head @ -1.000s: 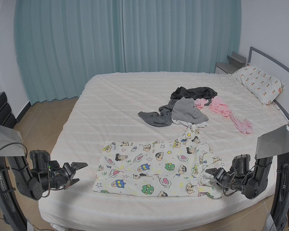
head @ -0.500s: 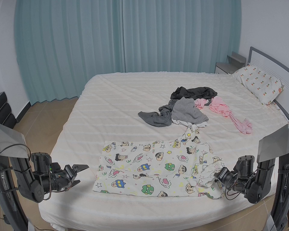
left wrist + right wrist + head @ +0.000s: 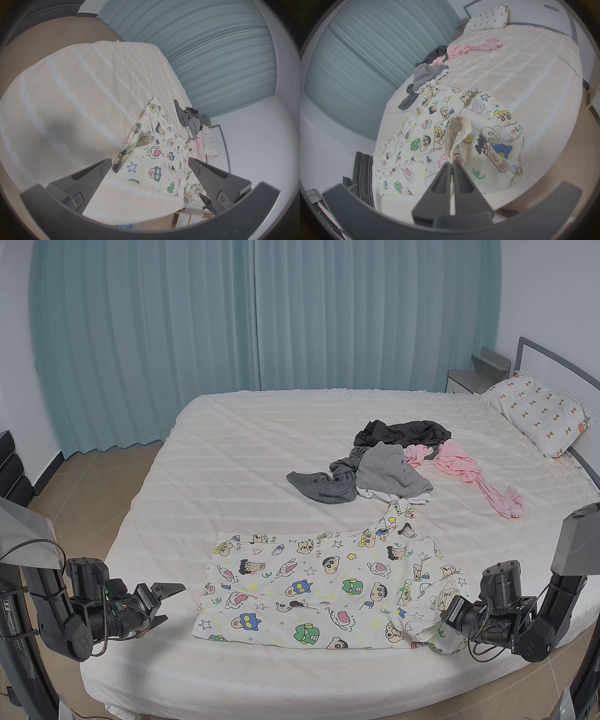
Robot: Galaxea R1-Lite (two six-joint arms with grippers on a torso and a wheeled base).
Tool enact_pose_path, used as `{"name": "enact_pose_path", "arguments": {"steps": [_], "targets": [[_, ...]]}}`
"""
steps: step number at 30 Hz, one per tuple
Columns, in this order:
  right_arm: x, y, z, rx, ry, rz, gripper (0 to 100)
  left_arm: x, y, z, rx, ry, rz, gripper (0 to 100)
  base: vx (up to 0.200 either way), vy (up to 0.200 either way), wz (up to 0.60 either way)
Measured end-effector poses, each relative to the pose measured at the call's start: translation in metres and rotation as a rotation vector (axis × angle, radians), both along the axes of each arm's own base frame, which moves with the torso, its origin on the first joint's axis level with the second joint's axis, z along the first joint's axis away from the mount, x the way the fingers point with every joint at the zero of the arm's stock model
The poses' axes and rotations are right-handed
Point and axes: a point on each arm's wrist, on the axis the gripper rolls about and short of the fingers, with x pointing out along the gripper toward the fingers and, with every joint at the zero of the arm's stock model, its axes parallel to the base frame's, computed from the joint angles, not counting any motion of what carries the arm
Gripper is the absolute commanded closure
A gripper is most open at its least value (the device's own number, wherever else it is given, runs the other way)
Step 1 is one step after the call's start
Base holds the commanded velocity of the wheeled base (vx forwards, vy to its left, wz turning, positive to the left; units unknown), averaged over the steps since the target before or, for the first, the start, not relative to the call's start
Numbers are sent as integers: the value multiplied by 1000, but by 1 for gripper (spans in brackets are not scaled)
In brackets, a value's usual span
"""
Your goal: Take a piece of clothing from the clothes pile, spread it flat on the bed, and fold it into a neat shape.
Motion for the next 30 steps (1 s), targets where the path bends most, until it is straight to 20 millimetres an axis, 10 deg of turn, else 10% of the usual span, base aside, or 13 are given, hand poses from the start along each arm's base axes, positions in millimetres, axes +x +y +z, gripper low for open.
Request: {"name": "enact_pose_path", "arguments": {"steps": [11, 12, 30], "targets": [[-11, 11, 4, 2, 8, -55, 100, 1, -1, -1, 1, -5, -1, 0, 0, 0, 0], [-13, 13, 2, 1, 15, -53, 0, 1, -1, -1, 1, -5, -2, 0, 0, 0, 0], [-56, 2, 9, -32, 47, 14, 0, 1, -1, -2, 2, -3, -1, 0, 0, 0, 0]]}}
